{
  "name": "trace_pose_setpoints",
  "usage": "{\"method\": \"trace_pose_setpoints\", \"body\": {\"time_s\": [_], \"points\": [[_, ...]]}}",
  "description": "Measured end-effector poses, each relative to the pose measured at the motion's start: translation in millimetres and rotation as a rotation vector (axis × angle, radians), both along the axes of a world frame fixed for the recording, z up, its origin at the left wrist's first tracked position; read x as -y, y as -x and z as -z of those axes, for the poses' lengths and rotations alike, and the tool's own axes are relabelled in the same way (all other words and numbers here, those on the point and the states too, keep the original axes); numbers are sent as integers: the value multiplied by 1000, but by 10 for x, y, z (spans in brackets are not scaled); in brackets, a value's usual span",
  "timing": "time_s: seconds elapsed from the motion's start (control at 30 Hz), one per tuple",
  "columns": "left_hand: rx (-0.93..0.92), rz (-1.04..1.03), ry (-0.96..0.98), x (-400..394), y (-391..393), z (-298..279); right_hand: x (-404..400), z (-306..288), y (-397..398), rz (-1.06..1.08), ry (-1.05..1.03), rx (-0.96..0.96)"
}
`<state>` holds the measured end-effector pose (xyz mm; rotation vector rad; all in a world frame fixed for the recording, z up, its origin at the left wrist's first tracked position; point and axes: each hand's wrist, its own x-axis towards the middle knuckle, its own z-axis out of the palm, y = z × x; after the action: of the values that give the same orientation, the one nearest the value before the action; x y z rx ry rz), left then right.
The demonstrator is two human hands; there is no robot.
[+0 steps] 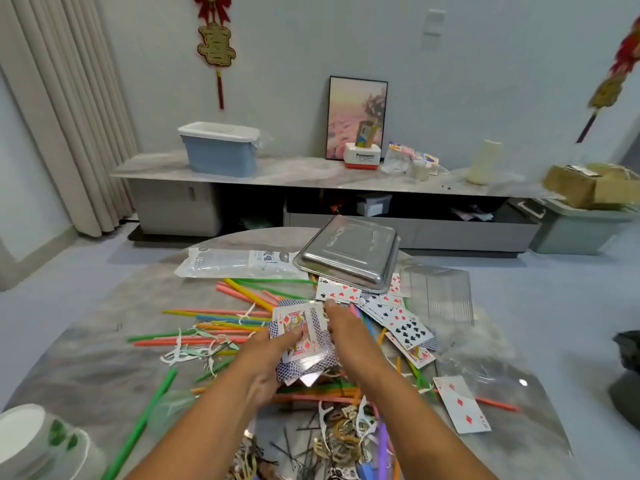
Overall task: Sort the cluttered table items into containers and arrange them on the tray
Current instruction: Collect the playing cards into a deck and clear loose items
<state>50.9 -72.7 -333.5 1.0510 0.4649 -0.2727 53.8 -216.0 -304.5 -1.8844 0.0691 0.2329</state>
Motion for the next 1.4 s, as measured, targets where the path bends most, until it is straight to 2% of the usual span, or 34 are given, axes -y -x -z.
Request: {"method": "trace_pose_setpoints", "body": {"time_s": [0.1,0.2,0.33,0.43,0.5,0.67,0.8,0.93,1.03,1.1,1.17,1.23,1.33,1.4], "points": [[-54,-86,101,2,-12,77,384,179,-96,165,638,197],[-57,-119,162,29,10,130,718,354,-215,152,979,102],[-49,-142,222,108,8,221,962,518,-367,62,1087,-72],[-33,-84,245,169,-56,241,1012,531,-528,17,1069,-119],[-23,-45,267,182,-88,221,1018,518,-612,-12,1098,-99],[-27,6,292,151,-129,244,1028,550,-658,-94,1399,72],[-29,-14,307,154,-128,267,1029,470,-660,-77,1462,195],[-44,-33,334,159,-136,268,936,212,-646,25,1403,262],[-52,-55,360,145,-130,249,856,-31,-599,105,1183,226],[-60,-65,373,156,-121,228,788,-170,-566,177,800,184],[-56,-82,393,163,-100,219,596,-221,-472,179,301,33],[-49,-90,427,172,-82,199,381,-96,-416,152,31,-85],[-40,-81,470,164,-57,153,87,234,-360,164,55,-47],[5,-83,382,185,-72,145,-60,356,-332,135,149,18]]}}
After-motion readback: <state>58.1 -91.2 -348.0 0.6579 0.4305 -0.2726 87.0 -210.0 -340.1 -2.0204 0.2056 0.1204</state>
